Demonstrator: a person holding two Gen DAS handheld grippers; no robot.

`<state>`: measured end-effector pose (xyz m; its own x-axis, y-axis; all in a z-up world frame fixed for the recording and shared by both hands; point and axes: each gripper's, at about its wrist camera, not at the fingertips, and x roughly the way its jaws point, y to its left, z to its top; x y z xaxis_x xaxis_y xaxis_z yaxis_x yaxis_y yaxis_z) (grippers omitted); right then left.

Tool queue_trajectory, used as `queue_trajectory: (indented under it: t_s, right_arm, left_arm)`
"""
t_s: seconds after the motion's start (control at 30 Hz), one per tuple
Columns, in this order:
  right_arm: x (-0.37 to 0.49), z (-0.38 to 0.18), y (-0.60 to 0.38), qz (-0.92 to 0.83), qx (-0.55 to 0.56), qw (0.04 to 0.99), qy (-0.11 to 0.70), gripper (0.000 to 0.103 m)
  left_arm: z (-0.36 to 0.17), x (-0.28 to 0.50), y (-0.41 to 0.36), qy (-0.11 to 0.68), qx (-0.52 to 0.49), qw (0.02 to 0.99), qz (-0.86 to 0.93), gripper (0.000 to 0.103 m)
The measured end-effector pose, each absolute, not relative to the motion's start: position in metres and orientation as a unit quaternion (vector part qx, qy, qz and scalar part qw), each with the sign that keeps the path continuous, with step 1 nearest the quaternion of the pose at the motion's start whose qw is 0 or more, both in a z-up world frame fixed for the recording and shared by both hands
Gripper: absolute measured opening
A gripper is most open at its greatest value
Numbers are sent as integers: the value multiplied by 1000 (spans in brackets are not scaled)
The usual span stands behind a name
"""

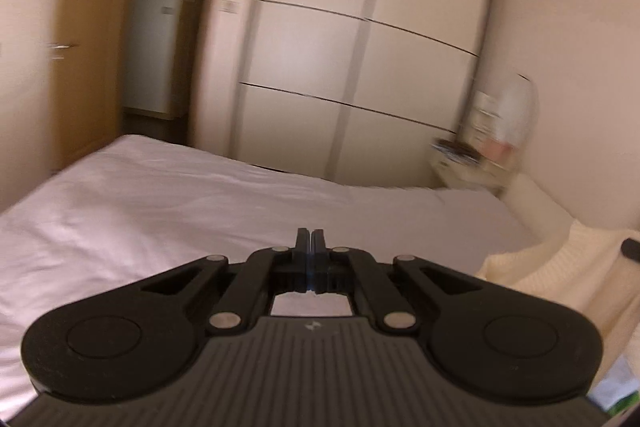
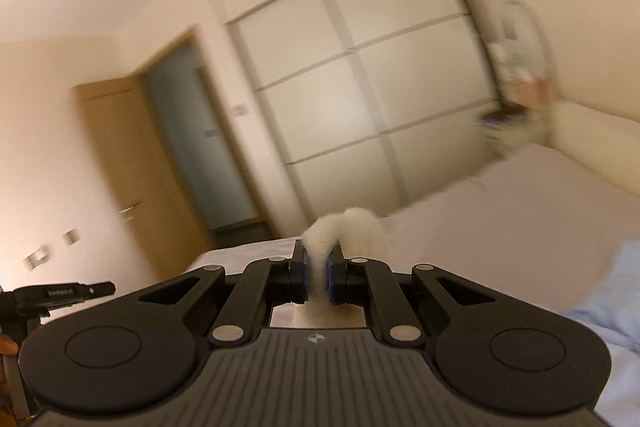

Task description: Fold clothes

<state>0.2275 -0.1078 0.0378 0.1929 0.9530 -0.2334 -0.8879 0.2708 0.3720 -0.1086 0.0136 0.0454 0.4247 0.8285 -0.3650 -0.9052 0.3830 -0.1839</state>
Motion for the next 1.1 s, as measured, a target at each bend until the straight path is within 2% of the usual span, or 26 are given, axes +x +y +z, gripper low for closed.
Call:
queue_trajectory:
  t_s: [0.1,0.2,0.3,0.43,0.6,0.73,0.87,1.1]
  right_arm:
    - [165,50,-76,632,56,745,204,9]
    - [108,49,-52,644,32,738,202,9]
    - [71,43,-49,641,21,738,210,9]
    - [59,23,-64,606,-15,753,254,9]
    - [72,-26,-105,515,-66,786,337,9]
    - [105,-75,-144,416,-76,814,397,9]
    - [133,-131,-174,346,-54,817,458,9]
    - [177,-227,-220,238,-7,800,551,9]
  left_arm:
    - [46,-184,11,104,-180,805,556,0]
    - [25,-233,23,159,-214,785,559,2]
    - [-21,-257,28,225,-265,772,531,10]
    - [-101,-244,20,311,-315,760,475,11]
    - [-158,-194,28,375,-329,774,390,13]
    - [-174,-116,40,418,-267,803,330,30]
    - [-194,-40,53,453,-198,831,255,40]
    - [-255,84,75,525,-98,833,148,44]
